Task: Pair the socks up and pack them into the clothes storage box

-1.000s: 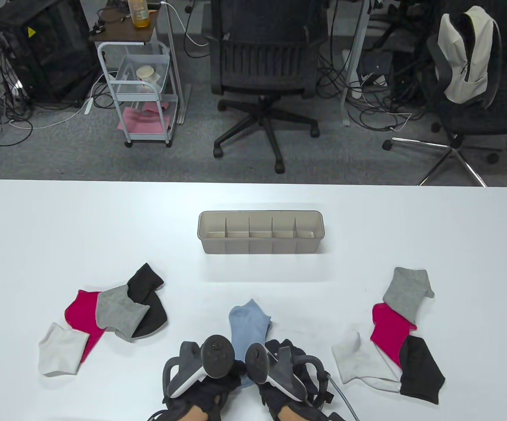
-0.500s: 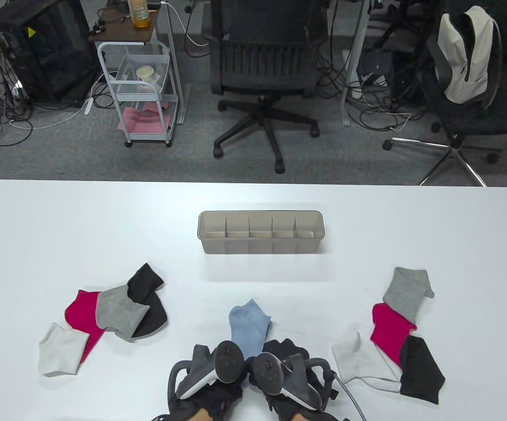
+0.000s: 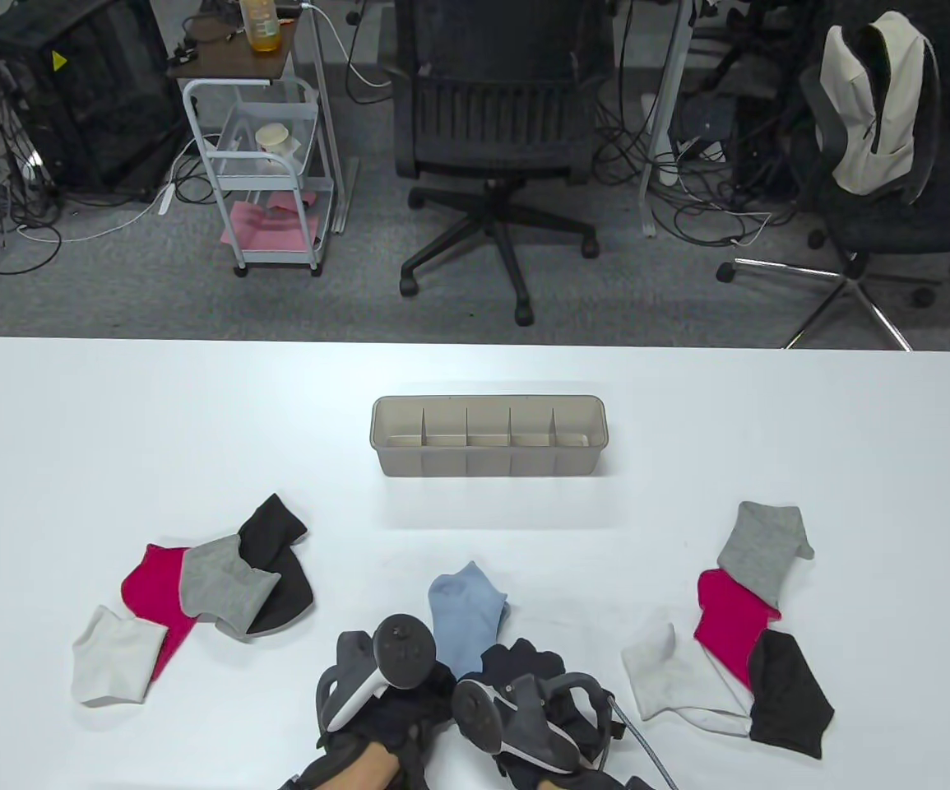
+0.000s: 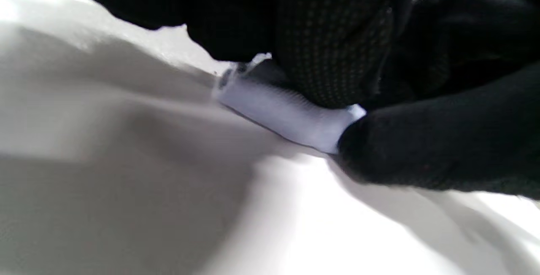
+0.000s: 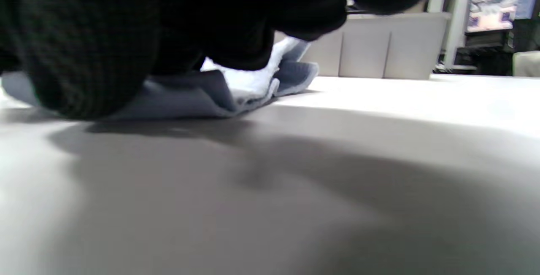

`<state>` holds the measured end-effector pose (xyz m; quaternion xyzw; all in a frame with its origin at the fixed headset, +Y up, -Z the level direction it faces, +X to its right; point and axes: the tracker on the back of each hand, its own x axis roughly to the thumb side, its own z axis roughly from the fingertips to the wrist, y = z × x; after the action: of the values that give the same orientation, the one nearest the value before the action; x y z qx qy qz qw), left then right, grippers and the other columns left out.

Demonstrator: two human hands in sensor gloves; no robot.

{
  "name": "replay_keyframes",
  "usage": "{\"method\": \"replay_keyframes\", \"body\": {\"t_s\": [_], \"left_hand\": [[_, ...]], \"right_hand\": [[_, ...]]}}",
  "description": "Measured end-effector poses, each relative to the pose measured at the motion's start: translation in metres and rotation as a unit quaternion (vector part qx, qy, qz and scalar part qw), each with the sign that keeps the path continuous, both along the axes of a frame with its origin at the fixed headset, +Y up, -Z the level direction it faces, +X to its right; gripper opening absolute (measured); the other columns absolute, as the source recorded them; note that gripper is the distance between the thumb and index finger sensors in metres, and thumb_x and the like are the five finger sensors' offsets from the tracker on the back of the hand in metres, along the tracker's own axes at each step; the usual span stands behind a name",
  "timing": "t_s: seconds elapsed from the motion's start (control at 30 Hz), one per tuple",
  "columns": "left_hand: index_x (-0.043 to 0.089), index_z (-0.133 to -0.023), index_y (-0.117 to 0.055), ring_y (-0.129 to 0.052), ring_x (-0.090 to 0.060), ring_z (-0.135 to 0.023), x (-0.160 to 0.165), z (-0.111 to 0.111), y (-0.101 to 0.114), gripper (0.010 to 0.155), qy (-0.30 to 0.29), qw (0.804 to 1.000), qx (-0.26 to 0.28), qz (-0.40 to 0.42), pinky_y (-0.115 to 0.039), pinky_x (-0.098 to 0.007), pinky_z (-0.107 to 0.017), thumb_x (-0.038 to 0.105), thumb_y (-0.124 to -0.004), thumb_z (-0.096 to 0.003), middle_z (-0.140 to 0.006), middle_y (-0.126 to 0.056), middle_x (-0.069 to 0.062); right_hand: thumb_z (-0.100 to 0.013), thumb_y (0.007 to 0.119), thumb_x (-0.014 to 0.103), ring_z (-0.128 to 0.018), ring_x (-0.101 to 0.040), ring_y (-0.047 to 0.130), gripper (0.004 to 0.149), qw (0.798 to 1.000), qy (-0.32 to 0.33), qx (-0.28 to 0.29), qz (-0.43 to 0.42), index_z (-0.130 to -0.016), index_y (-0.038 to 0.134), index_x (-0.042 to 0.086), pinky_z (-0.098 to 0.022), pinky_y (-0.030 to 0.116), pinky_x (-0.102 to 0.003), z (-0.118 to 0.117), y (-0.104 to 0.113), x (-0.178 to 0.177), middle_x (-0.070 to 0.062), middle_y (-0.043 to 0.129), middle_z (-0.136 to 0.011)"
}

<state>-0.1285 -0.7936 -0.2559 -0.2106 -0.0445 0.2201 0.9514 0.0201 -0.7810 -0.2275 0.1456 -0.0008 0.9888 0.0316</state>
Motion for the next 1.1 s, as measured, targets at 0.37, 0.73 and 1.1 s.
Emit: {"method": "replay_keyframes", "body": {"t_s": [0.37,0.73,1.1], "left_hand": [[0.024,-0.076,-0.087,-0.080,-0.035,-0.043,0.002,-0.011,0.000,0.035,0.011,0.999,-0.007,-0.034,-0.065,-0.057,-0.037,0.036,-0.086,-0.0427,-0.052,-0.087,-0.008],[0.021,-0.092,-0.076,-0.077,-0.039,-0.049,0.003,0.003,0.004,0.054,-0.052,0.998,-0.032,-0.027,-0.062,-0.061,-0.041,0.032,-0.091,-0.0410,-0.064,-0.084,-0.012],[0.017,-0.072,-0.094,-0.082,-0.036,-0.035,0.002,-0.023,-0.003,0.035,0.006,0.998,-0.065,0.022,-0.066,-0.060,-0.033,0.032,-0.089,-0.0408,-0.039,-0.089,-0.009]], "right_hand": [[-0.036,0.087,0.048,-0.054,-0.021,0.084,0.036,0.978,-0.118,-0.147,-0.090,-0.070,0.093,0.037,-0.050,0.068,-0.044,-0.023,-0.005,0.010,0.004,0.094,-0.066],[-0.037,0.088,0.049,-0.053,-0.019,0.085,0.032,0.973,-0.132,-0.150,-0.112,-0.066,0.095,0.038,-0.049,0.070,-0.043,-0.025,-0.008,0.015,0.005,0.095,-0.064],[-0.040,0.083,0.050,-0.054,-0.017,0.083,0.031,0.954,-0.166,-0.198,-0.154,-0.068,0.089,0.039,-0.049,0.070,-0.041,-0.024,-0.018,0.032,0.008,0.091,-0.065]]}}
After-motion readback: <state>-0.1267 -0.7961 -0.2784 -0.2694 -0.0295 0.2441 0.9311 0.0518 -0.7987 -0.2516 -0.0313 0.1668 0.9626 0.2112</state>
